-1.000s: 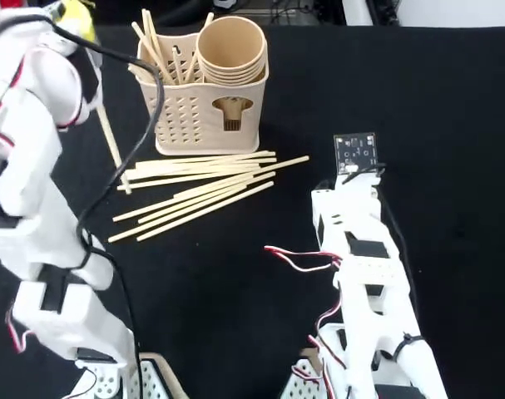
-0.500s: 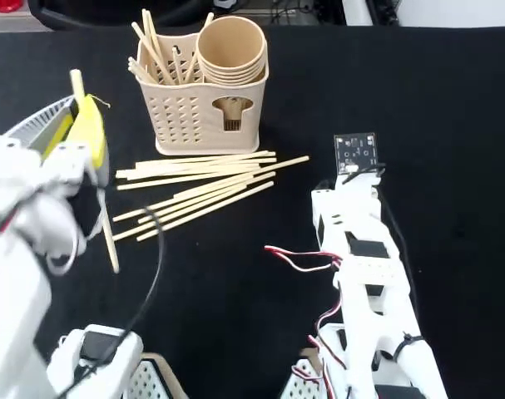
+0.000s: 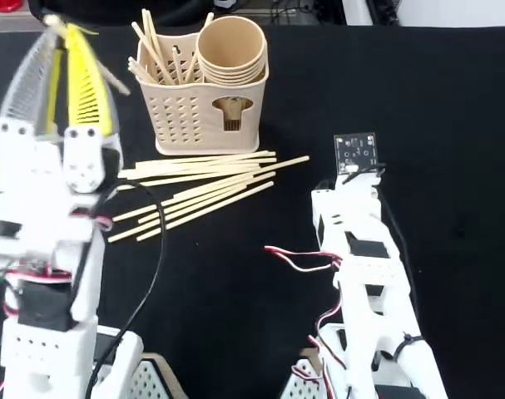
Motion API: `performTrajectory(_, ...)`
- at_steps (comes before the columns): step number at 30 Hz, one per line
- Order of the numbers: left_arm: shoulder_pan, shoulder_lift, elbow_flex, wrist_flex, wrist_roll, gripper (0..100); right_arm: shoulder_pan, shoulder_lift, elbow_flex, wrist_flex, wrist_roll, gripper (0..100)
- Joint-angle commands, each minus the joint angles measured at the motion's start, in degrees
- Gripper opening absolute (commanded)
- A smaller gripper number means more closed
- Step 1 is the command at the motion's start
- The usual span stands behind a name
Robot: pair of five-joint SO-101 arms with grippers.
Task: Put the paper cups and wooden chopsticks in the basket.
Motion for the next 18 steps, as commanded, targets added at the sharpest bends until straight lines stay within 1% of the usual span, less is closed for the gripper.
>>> performTrajectory(1,0.22,4.04,-10.07,4.22,6.07,3,0.35,-1.19,-0.57,-0.97,-0.18,1.3)
performTrajectory(3,0.22,5.89,-15.16,7.65,7.30,3,0.35,-1.19,-0.57,-0.97,-0.18,1.3)
performTrajectory(5,0.22,7.47,-18.86,9.32,7.38,3,0.44,-1.19,-0.57,-0.97,-0.18,1.3)
performTrajectory(11,-0.57,18.81,-20.35,8.88,7.12,3,0.53,-1.19,-0.57,-0.97,-0.18,1.3)
performTrajectory(15,-3.56,25.49,-20.18,3.78,7.47,3,0.62,-1.19,-0.57,-0.97,-0.18,1.3)
performTrajectory(18,-4.44,28.92,-20.26,2.20,7.47,3,0.62,-1.19,-0.57,-0.97,-0.18,1.3)
